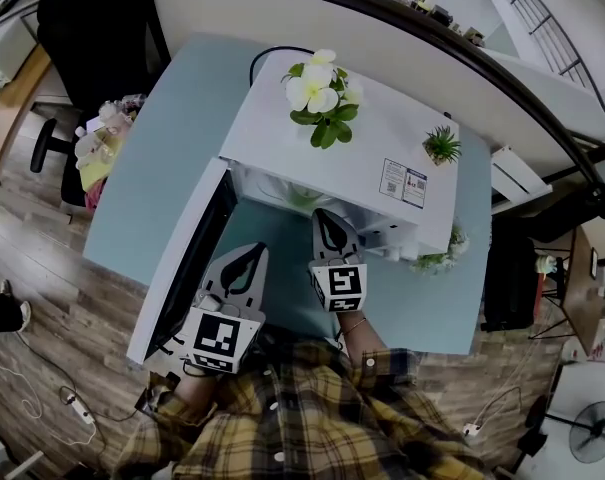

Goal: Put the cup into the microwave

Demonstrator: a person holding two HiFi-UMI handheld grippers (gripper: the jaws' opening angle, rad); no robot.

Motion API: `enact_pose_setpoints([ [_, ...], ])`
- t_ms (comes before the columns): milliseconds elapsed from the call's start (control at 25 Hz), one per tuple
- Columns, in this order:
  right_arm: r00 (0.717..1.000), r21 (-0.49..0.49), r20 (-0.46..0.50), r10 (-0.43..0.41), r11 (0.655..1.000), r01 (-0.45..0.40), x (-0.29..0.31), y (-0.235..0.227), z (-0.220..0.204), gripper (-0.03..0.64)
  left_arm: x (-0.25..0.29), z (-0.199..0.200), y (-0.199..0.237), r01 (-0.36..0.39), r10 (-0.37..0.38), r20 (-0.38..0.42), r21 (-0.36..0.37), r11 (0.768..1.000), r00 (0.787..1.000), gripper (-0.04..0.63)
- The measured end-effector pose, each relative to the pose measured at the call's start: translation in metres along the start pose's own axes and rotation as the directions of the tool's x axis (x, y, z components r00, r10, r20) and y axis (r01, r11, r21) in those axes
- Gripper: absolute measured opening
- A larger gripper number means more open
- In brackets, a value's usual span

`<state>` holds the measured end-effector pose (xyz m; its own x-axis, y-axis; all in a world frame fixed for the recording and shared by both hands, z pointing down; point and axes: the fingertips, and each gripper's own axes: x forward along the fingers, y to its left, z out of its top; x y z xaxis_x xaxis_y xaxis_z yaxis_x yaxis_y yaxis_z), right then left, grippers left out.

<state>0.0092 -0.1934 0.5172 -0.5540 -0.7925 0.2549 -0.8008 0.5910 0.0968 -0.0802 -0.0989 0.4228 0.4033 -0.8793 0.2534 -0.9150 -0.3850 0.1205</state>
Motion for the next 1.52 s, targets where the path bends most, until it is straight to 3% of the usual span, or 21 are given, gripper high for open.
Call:
enact_pose_setpoints([
  [560, 0.994, 0.094, 0.105, -0.006, 0.996, -0.004, -0.060, -0.015, 0.045, 0.005, 0.012, 0.013, -0.013, 0.066, -0.067, 0.020, 0.031, 0.997, 0.998, -0.011],
  [1120, 0.995, 0.175, 0.096, -0.015, 0.985, -0.002, -0.117, -0.039, 0.069, 0.005, 0.030, 0.019, -0.034, 0.156, -0.157, 0.020, 0.036, 0.987, 0.987, -0.011],
  [1520, 0.986, 0.208, 0.113, -0.121, 0.973, 0.096, -0.153, -0.067, 0.083, 0.003, 0.037, 0.020, -0.044, 0.198, -0.199, 0.001, 0.031, 0.980, 0.980, -0.011],
])
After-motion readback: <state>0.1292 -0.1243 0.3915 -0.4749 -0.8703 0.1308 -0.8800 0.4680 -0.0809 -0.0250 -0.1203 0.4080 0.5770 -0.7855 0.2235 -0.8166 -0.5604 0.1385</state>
